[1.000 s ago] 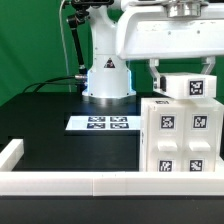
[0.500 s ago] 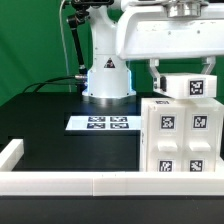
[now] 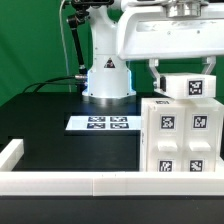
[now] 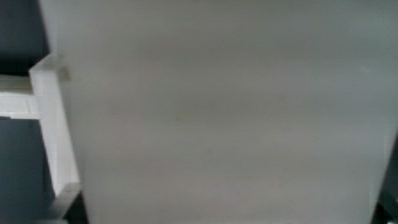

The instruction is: Assemble cabinet

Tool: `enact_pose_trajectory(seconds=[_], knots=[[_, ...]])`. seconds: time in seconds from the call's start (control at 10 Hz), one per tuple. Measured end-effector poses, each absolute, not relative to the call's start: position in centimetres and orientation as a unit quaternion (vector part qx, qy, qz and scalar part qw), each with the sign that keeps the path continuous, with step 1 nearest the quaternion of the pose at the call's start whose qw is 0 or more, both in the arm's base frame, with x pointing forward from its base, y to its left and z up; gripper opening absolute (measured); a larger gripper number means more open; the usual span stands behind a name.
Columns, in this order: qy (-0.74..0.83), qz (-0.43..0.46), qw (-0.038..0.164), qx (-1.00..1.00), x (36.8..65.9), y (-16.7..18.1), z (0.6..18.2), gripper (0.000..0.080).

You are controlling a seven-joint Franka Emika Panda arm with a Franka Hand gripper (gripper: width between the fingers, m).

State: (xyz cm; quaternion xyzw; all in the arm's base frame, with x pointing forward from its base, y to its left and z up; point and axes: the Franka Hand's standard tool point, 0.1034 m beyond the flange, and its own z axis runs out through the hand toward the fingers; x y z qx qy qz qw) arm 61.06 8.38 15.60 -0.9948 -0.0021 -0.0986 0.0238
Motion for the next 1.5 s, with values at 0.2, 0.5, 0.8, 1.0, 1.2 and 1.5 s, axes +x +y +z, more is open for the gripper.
enact_pose_trajectory(seconds=[0.2, 0.5, 0.8, 1.0, 1.2, 1.5], knots=[[0.043, -0.097, 0.031, -0.994, 61.06, 8.41, 15.6, 0.0543], [0.185, -0.097, 0.053, -0.977, 61.07, 8.6, 15.67, 0.0543], [0.313, -0.088, 0.07, -0.943, 61.06, 8.58, 15.65, 0.0543], [0.39, -0.081, 0.08, -0.914, 61.07, 8.47, 15.58, 0.0543], [0.443, -0.074, 0.088, -0.889, 61.06, 8.38, 15.53, 0.0543], [0.574, -0.053, 0.108, -0.81, 61.06, 8.48, 15.56, 0.0543]])
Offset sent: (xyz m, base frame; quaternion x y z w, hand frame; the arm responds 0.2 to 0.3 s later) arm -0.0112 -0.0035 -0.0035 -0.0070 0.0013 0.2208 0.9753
